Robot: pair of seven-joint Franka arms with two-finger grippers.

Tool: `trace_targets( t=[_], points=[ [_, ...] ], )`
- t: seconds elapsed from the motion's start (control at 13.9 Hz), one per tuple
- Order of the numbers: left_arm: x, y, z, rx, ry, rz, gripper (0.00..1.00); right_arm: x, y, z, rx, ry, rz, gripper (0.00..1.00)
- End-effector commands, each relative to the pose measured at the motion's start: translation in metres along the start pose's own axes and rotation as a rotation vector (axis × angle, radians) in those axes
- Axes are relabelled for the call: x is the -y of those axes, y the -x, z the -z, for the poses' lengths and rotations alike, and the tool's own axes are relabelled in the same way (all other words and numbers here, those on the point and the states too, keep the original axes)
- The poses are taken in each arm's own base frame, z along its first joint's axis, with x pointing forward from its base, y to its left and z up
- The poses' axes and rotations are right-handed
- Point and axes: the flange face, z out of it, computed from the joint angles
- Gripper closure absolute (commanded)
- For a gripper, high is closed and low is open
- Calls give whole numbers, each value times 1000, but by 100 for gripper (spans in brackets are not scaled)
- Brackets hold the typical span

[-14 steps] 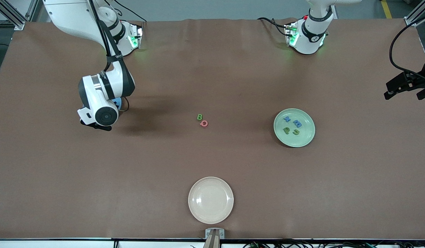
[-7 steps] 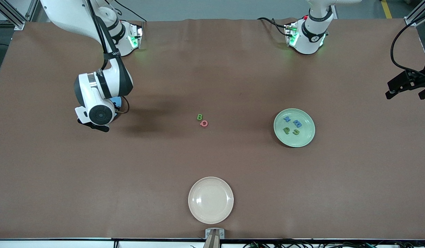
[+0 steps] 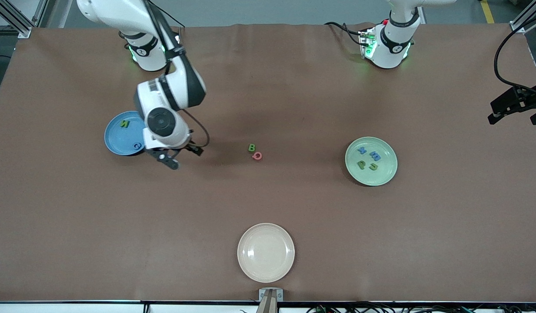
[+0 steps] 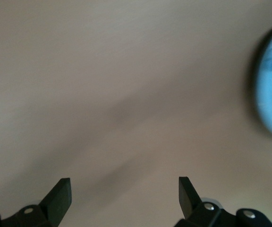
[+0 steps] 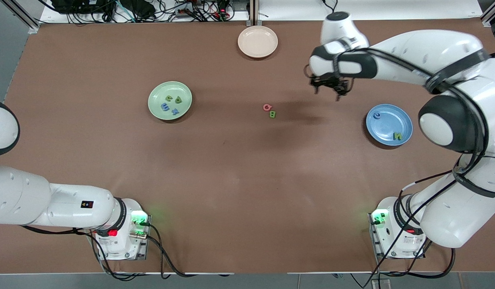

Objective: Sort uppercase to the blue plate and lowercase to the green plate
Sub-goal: 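Move the right gripper down to the green B beside the pink Q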

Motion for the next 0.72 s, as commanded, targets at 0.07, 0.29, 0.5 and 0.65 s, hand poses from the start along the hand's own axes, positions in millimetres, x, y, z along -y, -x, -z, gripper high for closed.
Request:
trace_targets(
  t=[0.07, 0.29, 0.5, 0.65],
  points=[
    [0, 2, 8, -17, -11, -20, 0, 43, 48, -27, -82, -79, 51, 0],
    [-1, 2, 8, -19, -12, -22, 0, 76, 83, -68, -193, -157, 135, 2],
    [-2, 1, 7, -19, -12, -23, 0, 96, 109, -74, -206, -203, 190, 10],
    [-2, 1, 7, -19, -12, -23, 0, 101, 118, -73, -172, -226, 168, 10]
  ],
)
